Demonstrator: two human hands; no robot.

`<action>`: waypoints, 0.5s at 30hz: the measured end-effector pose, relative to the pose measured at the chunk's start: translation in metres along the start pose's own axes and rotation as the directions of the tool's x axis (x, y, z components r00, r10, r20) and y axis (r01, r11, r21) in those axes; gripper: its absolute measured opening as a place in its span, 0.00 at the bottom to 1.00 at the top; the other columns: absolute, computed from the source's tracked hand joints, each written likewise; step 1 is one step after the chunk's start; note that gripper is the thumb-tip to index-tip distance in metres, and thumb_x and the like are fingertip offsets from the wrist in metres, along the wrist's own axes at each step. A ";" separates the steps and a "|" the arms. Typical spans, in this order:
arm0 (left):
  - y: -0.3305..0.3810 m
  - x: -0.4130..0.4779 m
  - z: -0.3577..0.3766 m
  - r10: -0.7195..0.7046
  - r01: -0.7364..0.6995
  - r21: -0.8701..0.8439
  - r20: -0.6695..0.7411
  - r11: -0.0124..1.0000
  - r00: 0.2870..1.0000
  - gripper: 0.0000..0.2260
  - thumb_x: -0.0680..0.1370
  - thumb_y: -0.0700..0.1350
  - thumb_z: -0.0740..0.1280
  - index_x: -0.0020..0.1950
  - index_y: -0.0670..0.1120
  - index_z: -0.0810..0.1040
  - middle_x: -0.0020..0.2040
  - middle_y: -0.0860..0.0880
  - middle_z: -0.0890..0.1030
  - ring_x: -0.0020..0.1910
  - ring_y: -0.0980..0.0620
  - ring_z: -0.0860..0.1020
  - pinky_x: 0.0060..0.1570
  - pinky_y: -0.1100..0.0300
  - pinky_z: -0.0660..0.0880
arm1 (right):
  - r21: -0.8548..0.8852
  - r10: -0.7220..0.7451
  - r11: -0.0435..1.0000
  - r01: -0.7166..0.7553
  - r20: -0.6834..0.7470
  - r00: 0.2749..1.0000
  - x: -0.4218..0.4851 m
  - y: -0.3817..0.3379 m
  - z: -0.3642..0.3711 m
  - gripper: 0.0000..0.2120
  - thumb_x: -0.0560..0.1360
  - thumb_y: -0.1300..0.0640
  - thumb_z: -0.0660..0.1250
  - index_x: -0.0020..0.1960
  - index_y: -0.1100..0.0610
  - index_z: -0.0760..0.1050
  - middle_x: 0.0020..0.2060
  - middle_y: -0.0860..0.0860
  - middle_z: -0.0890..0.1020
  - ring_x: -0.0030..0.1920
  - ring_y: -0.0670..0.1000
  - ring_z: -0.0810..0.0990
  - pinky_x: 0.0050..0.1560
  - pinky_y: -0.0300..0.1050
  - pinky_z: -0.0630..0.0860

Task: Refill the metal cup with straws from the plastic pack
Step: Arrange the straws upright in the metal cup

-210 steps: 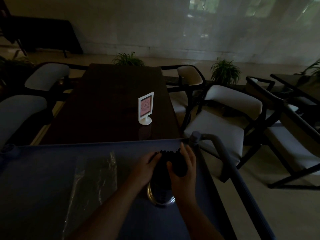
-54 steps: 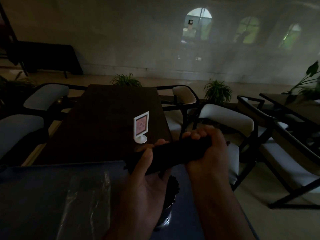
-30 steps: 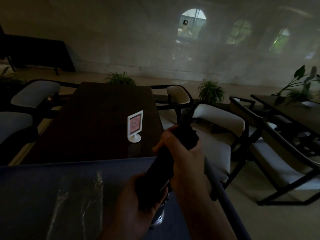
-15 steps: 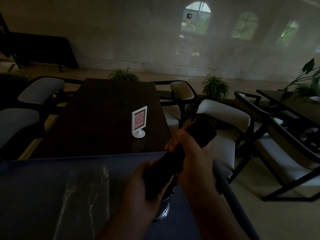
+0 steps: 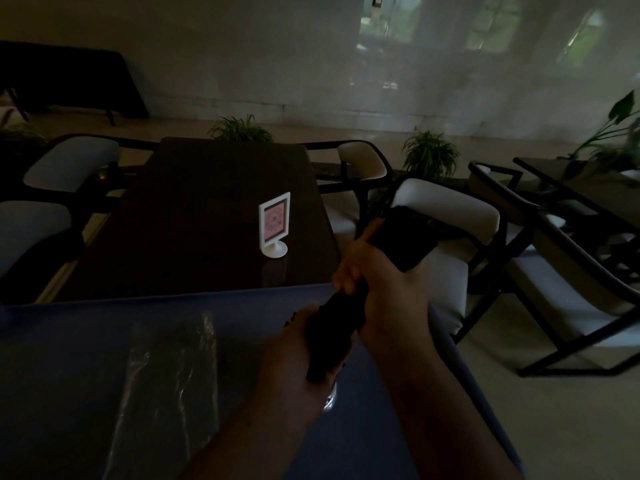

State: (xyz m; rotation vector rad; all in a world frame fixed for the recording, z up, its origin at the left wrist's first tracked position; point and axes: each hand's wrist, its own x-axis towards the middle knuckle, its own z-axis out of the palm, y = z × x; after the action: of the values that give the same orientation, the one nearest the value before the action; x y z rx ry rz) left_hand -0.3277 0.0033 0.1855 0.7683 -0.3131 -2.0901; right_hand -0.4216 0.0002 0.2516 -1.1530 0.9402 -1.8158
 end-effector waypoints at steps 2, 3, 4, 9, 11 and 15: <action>0.006 -0.003 -0.002 0.017 -0.013 0.157 -0.024 0.988 1.000 0.17 0.76 0.44 0.65 0.30 0.42 0.86 0.31 0.43 0.85 0.27 0.50 0.83 0.26 0.63 0.79 | 0.099 0.076 0.992 -0.072 -0.038 0.996 0.003 -0.003 -0.010 0.08 0.69 0.65 0.64 0.34 0.55 0.70 0.24 0.48 0.71 0.24 0.47 0.71 0.28 0.42 0.72; 0.011 -0.004 -0.005 0.053 -0.039 0.276 -0.042 0.960 0.998 0.13 0.74 0.43 0.67 0.33 0.44 0.86 0.34 0.43 0.86 0.29 0.51 0.84 0.26 0.62 0.79 | 0.170 0.123 0.979 -0.111 -0.060 0.991 0.005 -0.004 -0.018 0.07 0.69 0.64 0.64 0.35 0.55 0.70 0.25 0.47 0.71 0.25 0.46 0.71 0.29 0.42 0.73; 0.016 -0.004 -0.009 0.110 -0.078 0.399 -0.058 0.914 0.992 0.09 0.74 0.43 0.68 0.36 0.45 0.86 0.37 0.45 0.86 0.32 0.52 0.84 0.26 0.62 0.79 | 0.237 0.161 0.962 -0.137 -0.084 0.983 0.006 -0.005 -0.029 0.07 0.69 0.63 0.64 0.34 0.54 0.71 0.25 0.47 0.71 0.25 0.46 0.71 0.30 0.42 0.73; 0.048 0.015 -0.032 0.309 -0.232 0.655 -0.003 0.719 0.951 0.08 0.80 0.41 0.62 0.50 0.40 0.80 0.44 0.41 0.84 0.43 0.45 0.82 0.40 0.54 0.80 | 0.564 0.382 0.784 -0.259 -0.110 0.917 0.002 0.009 -0.087 0.08 0.71 0.60 0.64 0.33 0.54 0.72 0.27 0.46 0.70 0.26 0.44 0.70 0.30 0.39 0.75; 0.054 0.030 -0.042 0.379 -0.260 0.736 0.004 0.626 0.925 0.10 0.81 0.43 0.61 0.47 0.45 0.81 0.46 0.44 0.84 0.47 0.45 0.82 0.47 0.51 0.79 | 0.638 0.550 0.681 -0.360 -0.122 0.826 -0.007 0.031 -0.102 0.09 0.74 0.60 0.62 0.34 0.55 0.69 0.26 0.47 0.69 0.25 0.44 0.70 0.28 0.39 0.76; 0.047 0.061 -0.061 0.396 -0.237 0.828 0.019 0.508 0.918 0.09 0.80 0.50 0.60 0.52 0.55 0.80 0.55 0.52 0.81 0.56 0.52 0.78 0.57 0.49 0.75 | 0.608 0.747 0.593 -0.528 -0.171 0.642 -0.031 0.079 -0.113 0.07 0.71 0.61 0.62 0.35 0.56 0.67 0.23 0.48 0.68 0.23 0.47 0.69 0.27 0.39 0.72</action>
State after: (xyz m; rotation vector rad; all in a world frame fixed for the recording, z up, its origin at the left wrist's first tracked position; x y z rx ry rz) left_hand -0.2866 -0.0703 0.1355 1.3048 -1.3031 -1.4225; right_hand -0.5009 0.0137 0.1352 -0.0151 0.8700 -1.5247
